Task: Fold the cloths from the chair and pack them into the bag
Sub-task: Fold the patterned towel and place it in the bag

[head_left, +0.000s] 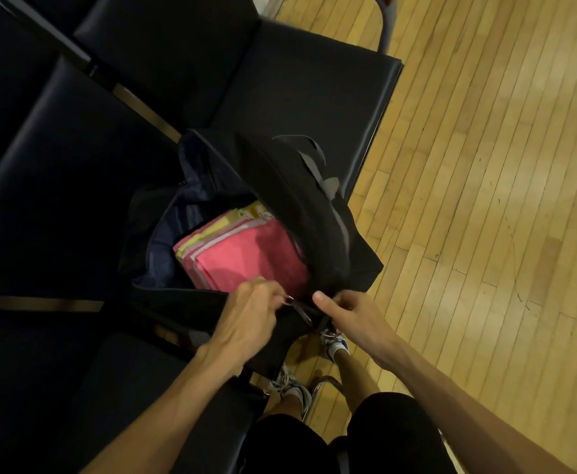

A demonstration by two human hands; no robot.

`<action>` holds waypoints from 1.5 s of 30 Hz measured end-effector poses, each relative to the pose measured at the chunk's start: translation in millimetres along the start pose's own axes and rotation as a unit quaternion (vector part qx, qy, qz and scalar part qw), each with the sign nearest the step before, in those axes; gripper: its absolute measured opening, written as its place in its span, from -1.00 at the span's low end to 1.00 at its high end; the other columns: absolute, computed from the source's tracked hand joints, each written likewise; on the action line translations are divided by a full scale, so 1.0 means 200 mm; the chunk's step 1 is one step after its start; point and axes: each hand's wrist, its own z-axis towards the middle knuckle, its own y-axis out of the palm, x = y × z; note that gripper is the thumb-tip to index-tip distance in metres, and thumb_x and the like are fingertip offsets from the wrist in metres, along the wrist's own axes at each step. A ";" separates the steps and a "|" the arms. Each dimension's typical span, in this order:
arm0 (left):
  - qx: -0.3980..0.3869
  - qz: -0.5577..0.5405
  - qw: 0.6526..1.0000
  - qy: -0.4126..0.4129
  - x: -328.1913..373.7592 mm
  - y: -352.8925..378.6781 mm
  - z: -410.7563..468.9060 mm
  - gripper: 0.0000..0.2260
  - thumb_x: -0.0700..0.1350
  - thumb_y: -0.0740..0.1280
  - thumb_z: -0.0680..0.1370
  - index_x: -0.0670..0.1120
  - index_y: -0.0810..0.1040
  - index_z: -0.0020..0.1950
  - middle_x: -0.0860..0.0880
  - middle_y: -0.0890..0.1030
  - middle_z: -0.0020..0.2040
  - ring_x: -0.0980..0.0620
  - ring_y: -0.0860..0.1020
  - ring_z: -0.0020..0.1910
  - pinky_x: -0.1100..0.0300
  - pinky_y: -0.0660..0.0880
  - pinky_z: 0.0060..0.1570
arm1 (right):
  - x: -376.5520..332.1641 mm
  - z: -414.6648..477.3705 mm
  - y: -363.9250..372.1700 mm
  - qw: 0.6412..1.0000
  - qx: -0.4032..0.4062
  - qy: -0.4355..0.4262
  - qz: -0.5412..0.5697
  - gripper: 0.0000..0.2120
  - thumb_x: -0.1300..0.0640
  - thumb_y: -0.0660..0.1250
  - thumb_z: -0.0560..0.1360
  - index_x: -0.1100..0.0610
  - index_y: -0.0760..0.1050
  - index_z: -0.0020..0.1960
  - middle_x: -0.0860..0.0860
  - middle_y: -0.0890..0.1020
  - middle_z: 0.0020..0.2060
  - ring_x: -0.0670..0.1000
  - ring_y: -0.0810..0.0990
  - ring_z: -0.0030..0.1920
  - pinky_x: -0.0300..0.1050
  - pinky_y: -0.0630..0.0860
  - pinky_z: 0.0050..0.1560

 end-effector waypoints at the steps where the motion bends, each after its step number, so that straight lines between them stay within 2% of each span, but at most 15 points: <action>1: 0.019 0.008 0.999 -0.032 -0.06 -0.06 0.03 -0.88 -0.22 0.35 0.58 -0.08 0.68 0.03 -0.04 0.64 -0.04 -0.02 0.58 -0.02 0.13 0.46 0.01 | 0.03 0.01 -0.03 1.000 0.005 -0.001 -0.015 -0.50 -0.27 0.44 0.34 0.20 0.51 -0.18 -0.02 0.55 -0.35 -0.08 0.51 -0.33 -0.22 0.43 -0.31; 3: 0.071 0.026 0.995 -0.072 -0.19 -0.19 0.06 -0.89 -0.23 0.36 0.58 -0.10 0.67 0.02 -0.06 0.63 -0.05 -0.05 0.57 -0.03 0.09 0.46 -0.01 | 0.10 0.01 -0.08 0.999 0.020 0.012 -0.044 -0.59 -0.16 0.52 0.34 0.15 0.48 -0.16 -0.02 0.59 -0.27 -0.07 0.54 -0.28 -0.21 0.47 -0.29; 6: 0.041 0.070 0.996 0.038 -0.24 -0.28 0.05 -0.90 -0.21 0.29 0.62 -0.10 0.58 -0.05 0.00 0.51 -0.08 0.01 0.48 -0.09 0.12 0.41 -0.11 | 0.16 0.01 -0.10 0.984 0.084 0.021 -0.157 -0.67 -0.07 0.52 0.40 0.05 0.44 -0.04 -0.01 0.56 -0.03 -0.05 0.54 -0.08 -0.17 0.55 -0.11; 9: 0.000 0.047 0.995 0.088 -0.20 -0.21 0.01 -0.82 -0.20 0.18 0.67 0.00 0.42 -0.11 0.05 0.44 -0.15 0.07 0.41 -0.18 0.16 0.32 -0.19 | 0.14 0.01 0.00 0.893 0.231 -0.180 -0.341 -0.60 -0.10 0.50 0.40 0.02 0.46 0.12 -0.01 0.44 0.18 0.00 0.41 0.20 -0.08 0.45 0.16; 12: 0.009 -0.019 0.998 0.065 -0.21 -0.16 0.00 -0.78 -0.20 0.15 0.67 0.05 0.37 -0.12 0.10 0.42 -0.21 0.12 0.42 -0.21 0.16 0.34 -0.23 | 0.06 0.10 0.17 0.813 0.192 -0.325 -0.444 -0.62 -0.11 0.50 0.38 0.02 0.56 0.11 0.00 0.54 0.07 0.07 0.49 0.11 0.01 0.49 0.04; 15: 0.042 -0.043 0.997 0.054 -0.24 -0.15 -0.01 -0.81 -0.21 0.17 0.66 0.02 0.42 -0.09 0.11 0.44 -0.18 0.15 0.45 -0.20 0.19 0.39 -0.22 | 0.02 0.23 0.30 0.794 0.132 -0.340 -0.486 -0.81 -0.06 0.41 0.48 0.03 0.61 0.00 -0.01 0.56 -0.06 0.08 0.55 -0.05 -0.01 0.48 -0.13; 18: 0.045 -0.044 0.998 -0.012 -0.34 -0.19 0.06 -0.86 -0.20 0.21 0.66 -0.04 0.48 -0.05 0.03 0.51 -0.13 0.18 0.48 -0.18 0.26 0.37 -0.24 | 0.06 0.29 0.27 0.766 0.107 -0.391 -0.500 -0.65 -0.08 0.10 0.56 -0.02 0.64 -0.13 -0.06 0.57 -0.17 -0.02 0.50 -0.15 -0.14 0.37 -0.16; 20: 0.069 -0.048 0.993 -0.085 -0.43 -0.25 0.15 -0.89 -0.17 0.21 0.67 -0.06 0.50 -0.01 -0.01 0.55 -0.08 0.13 0.50 -0.17 0.30 0.36 -0.25 | 0.07 0.27 0.21 0.744 0.105 -0.425 -0.505 -0.65 -0.09 0.11 0.52 -0.03 0.64 -0.16 -0.08 0.58 -0.22 -0.08 0.42 -0.14 -0.19 0.26 -0.15; 22: 0.099 -0.055 0.985 -0.127 -0.48 -0.31 0.24 -0.88 -0.15 0.18 0.68 -0.06 0.50 0.01 -0.01 0.54 -0.05 0.04 0.53 -0.11 0.22 0.38 -0.18 | 0.08 0.21 0.14 0.740 0.096 -0.407 -0.527 -0.64 -0.10 0.10 0.52 -0.05 0.66 -0.12 -0.09 0.58 -0.20 -0.09 0.45 -0.13 -0.21 0.31 -0.12; 28: 0.036 -0.019 0.999 -0.017 -0.44 -0.35 0.28 -0.83 -0.15 0.12 0.69 -0.06 0.45 -0.04 0.03 0.44 -0.08 0.09 0.47 -0.16 0.13 0.45 -0.15 | -0.24 0.26 0.35 0.814 -0.030 -0.244 -0.526 -0.50 -0.31 0.17 0.53 0.01 0.42 0.29 -0.02 0.56 0.12 0.08 0.57 0.13 0.00 0.49 0.08; 31: 0.032 -0.032 0.999 -0.031 -0.56 -0.39 0.32 -0.80 -0.15 0.13 0.69 0.00 0.42 -0.11 0.05 0.46 -0.10 0.10 0.48 -0.20 0.09 0.49 -0.17 | -0.37 0.38 0.53 0.790 -0.015 -0.286 -0.542 -0.72 -0.09 0.12 0.65 0.10 0.41 0.16 0.05 0.62 0.04 0.16 0.63 0.04 0.00 0.50 -0.07; 35: 0.140 -0.093 0.973 -0.159 -0.78 -0.55 0.51 -0.81 -0.12 0.14 0.67 0.08 0.43 -0.11 -0.02 0.52 -0.11 -0.08 0.58 -0.17 -0.17 0.61 -0.13 | -0.37 0.29 0.43 0.723 -0.128 -0.252 -0.631 -0.71 -0.09 0.07 0.67 0.07 0.45 0.17 0.06 0.63 0.05 0.13 0.63 0.04 -0.07 0.44 -0.12; 40: 0.095 -0.007 0.994 -0.048 -0.69 -0.63 0.55 -0.87 -0.12 0.15 0.68 -0.02 0.45 -0.02 -0.01 0.53 -0.03 -0.05 0.56 -0.18 -0.06 0.56 -0.19 | -0.69 0.55 0.69 0.771 -0.009 -0.222 -0.597 -0.34 -0.47 0.10 0.47 0.12 0.49 0.11 0.09 0.64 0.01 0.18 0.64 0.06 -0.01 0.50 -0.05; 43: 0.069 -0.007 0.996 -0.054 -0.76 -0.68 0.54 -0.86 -0.12 0.15 0.69 -0.01 0.45 -0.02 0.05 0.47 -0.03 0.02 0.53 -0.14 0.00 0.53 -0.16 | -0.82 0.69 0.93 0.739 -0.009 -0.267 -0.618 -0.61 -0.14 0.17 0.63 0.15 0.50 0.18 0.10 0.63 0.09 0.16 0.63 0.10 -0.03 0.51 -0.04; 45: 0.071 0.001 0.994 -0.081 -0.85 -0.74 0.63 -0.87 -0.13 0.15 0.69 -0.05 0.46 0.00 0.01 0.48 -0.01 -0.01 0.51 -0.09 0.01 0.48 -0.10 | -0.81 0.66 0.95 0.681 -0.009 -0.364 -0.636 -0.80 0.07 0.39 0.52 0.16 0.54 0.07 0.09 0.66 -0.07 0.11 0.68 -0.09 -0.10 0.51 -0.27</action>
